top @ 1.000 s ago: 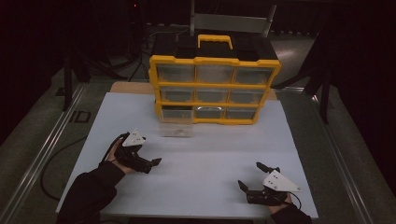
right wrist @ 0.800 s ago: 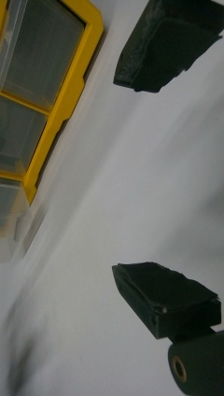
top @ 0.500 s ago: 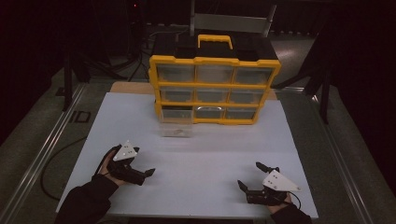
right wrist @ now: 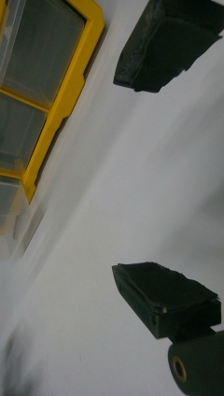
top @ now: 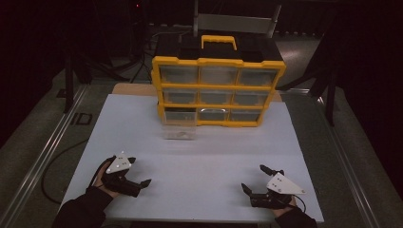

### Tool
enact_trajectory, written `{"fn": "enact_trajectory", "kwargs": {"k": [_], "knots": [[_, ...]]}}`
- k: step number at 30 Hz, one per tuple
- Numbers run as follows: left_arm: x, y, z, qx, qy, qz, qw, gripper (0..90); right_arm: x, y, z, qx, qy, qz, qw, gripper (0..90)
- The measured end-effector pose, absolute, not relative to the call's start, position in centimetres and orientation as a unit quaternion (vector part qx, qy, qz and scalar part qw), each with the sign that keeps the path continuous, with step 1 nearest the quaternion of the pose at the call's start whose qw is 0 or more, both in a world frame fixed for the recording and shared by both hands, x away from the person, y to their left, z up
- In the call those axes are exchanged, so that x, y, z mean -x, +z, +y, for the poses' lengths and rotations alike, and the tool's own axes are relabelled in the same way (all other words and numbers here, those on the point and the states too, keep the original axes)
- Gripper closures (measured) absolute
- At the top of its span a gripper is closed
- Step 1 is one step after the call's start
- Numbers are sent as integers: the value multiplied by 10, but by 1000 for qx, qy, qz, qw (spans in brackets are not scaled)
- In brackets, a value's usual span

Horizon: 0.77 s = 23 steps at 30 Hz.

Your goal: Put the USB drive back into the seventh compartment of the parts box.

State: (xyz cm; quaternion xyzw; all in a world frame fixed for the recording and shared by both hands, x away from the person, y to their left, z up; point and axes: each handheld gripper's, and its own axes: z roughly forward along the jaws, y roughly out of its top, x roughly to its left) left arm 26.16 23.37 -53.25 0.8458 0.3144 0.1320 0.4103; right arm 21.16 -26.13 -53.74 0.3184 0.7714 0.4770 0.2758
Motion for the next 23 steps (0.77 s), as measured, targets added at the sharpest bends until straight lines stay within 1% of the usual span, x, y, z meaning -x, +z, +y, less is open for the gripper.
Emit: {"fn": "enact_trajectory", "kwargs": {"k": [10, 23], "knots": [[-255, -540, 242, -844, 134, 317, 412, 0, -212, -538, -261, -318, 475, 772, 277, 89], [-252, -535, 241, -841, 135, 312, 421, 0, -213, -539, -261, -316, 474, 774, 277, 89]]}}
